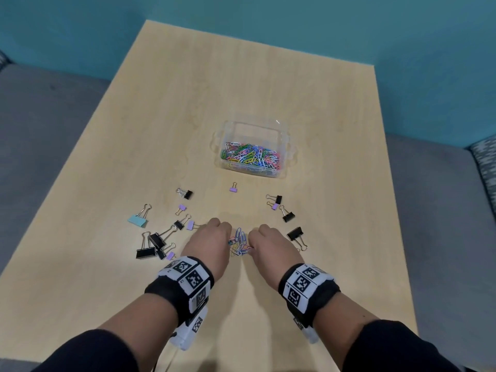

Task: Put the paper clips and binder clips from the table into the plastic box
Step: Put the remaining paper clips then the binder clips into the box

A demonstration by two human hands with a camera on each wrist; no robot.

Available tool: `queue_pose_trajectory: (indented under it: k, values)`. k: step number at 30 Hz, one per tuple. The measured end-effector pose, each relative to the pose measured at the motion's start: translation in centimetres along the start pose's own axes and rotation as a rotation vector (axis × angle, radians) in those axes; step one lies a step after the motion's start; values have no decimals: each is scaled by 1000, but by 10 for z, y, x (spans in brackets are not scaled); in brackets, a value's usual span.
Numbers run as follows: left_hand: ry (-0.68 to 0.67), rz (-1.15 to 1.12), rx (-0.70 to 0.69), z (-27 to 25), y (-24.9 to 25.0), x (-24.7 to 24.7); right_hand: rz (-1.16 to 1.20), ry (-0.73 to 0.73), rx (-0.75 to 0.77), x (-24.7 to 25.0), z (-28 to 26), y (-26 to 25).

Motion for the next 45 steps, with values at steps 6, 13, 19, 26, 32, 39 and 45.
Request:
queue_pose_trajectory:
  k: [6,13,19,26,32,39,45]
  values:
    - [-24,24,17,-4,0,-2,-227,-72,46,3,-4,-13]
    - [-59,27,40,-3,1,2,-400,-116,95,-3,-2,-22]
    - [-78,-123,92,-3,-9,-1,-281,-80,67,5,4,-15]
    - [-40,-134,23,-11,-13,-1,-117,-94,17,6,0,-12]
    - [-2,-131,-6,-13,-10,3,-133,-195,84,-14,-12,-15]
    - [57,-358,14,4,-17,43,354,-107,-100,30,8,-1]
    - [248,-386,3,84,-9,128,762,297,-259,133,87,34]
Point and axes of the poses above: each hand's wrist, its own z-axis towards the middle knuckle, its own x-axis out of the back of the hand, y = z × x, the point moved 6 cm from there along z, towards the middle knuckle, and after that the axes turned 7 degrees about z, right-handed, at the moved point
